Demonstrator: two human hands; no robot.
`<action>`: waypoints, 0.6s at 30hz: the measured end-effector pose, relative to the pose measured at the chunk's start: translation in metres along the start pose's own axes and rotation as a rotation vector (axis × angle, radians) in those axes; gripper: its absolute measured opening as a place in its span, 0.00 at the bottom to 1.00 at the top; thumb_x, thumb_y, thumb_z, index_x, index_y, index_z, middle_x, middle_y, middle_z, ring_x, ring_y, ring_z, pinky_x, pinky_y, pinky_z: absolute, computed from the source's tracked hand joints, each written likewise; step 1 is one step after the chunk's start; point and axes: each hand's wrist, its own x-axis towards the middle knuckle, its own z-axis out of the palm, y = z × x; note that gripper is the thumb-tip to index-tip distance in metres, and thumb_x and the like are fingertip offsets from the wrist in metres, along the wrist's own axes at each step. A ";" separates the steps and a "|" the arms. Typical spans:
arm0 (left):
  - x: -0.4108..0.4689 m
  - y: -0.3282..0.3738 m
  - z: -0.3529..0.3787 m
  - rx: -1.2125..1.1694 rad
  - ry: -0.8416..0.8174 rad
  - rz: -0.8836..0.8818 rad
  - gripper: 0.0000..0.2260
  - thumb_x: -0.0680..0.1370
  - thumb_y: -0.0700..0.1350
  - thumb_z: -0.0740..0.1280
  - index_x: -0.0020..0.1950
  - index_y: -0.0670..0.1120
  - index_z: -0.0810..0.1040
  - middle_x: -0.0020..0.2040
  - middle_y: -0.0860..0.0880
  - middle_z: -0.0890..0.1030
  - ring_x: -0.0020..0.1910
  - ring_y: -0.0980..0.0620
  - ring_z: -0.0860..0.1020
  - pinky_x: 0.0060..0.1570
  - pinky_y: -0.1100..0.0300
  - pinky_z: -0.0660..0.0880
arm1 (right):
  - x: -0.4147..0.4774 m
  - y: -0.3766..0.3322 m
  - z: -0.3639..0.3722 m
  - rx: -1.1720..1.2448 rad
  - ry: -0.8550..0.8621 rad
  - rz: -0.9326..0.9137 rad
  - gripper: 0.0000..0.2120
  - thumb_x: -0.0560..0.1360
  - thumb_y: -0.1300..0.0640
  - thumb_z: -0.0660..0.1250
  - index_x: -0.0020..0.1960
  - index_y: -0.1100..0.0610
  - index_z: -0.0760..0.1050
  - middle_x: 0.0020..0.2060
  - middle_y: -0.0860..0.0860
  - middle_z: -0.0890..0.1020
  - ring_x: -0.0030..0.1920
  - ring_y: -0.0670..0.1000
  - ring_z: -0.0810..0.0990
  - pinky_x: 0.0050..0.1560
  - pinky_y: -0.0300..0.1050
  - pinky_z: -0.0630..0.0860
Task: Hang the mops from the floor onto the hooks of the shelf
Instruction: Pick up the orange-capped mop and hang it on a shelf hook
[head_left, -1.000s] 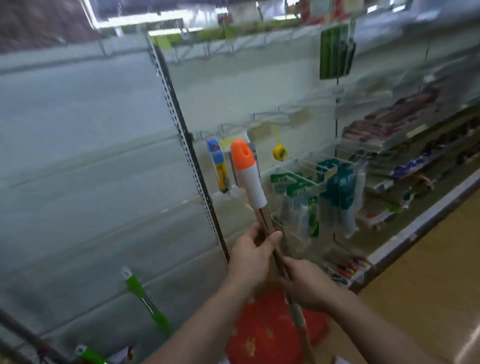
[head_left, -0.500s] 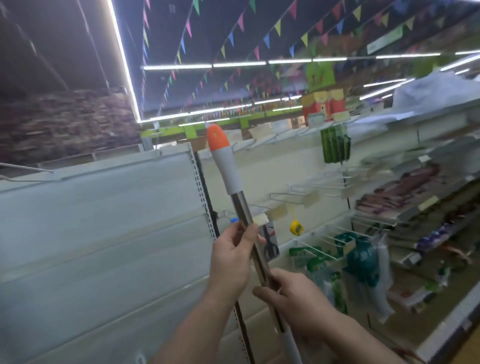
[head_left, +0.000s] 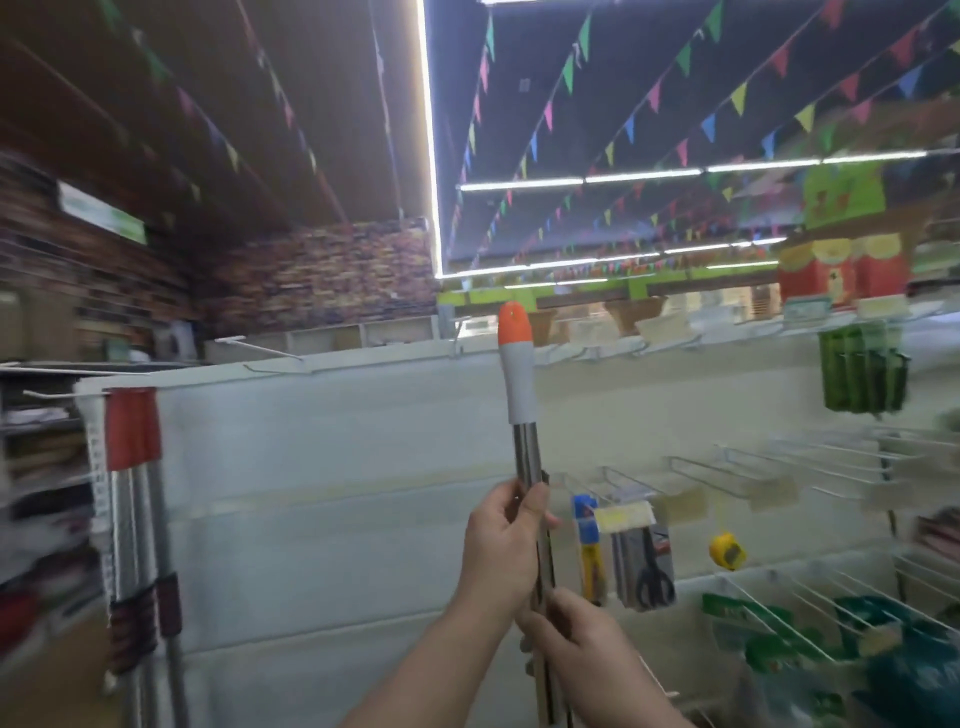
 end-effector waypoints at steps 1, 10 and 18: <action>0.003 -0.002 0.000 0.022 0.015 -0.001 0.09 0.82 0.50 0.65 0.47 0.48 0.80 0.35 0.51 0.83 0.37 0.59 0.80 0.46 0.60 0.77 | 0.006 0.001 0.000 0.016 -0.030 0.008 0.09 0.78 0.49 0.70 0.48 0.54 0.81 0.41 0.53 0.88 0.42 0.48 0.88 0.53 0.49 0.84; 0.039 -0.026 -0.009 0.068 0.134 -0.060 0.09 0.82 0.52 0.65 0.46 0.50 0.80 0.34 0.52 0.83 0.37 0.52 0.80 0.47 0.51 0.78 | 0.055 -0.002 0.012 0.018 -0.163 0.062 0.11 0.78 0.43 0.67 0.51 0.46 0.85 0.44 0.46 0.88 0.45 0.41 0.87 0.58 0.44 0.82; 0.073 -0.052 -0.023 0.025 0.119 -0.104 0.07 0.83 0.51 0.64 0.49 0.51 0.80 0.37 0.49 0.83 0.37 0.52 0.79 0.44 0.55 0.76 | 0.094 0.002 0.032 -0.063 -0.112 0.074 0.10 0.77 0.44 0.67 0.51 0.45 0.85 0.43 0.46 0.88 0.47 0.41 0.86 0.60 0.43 0.81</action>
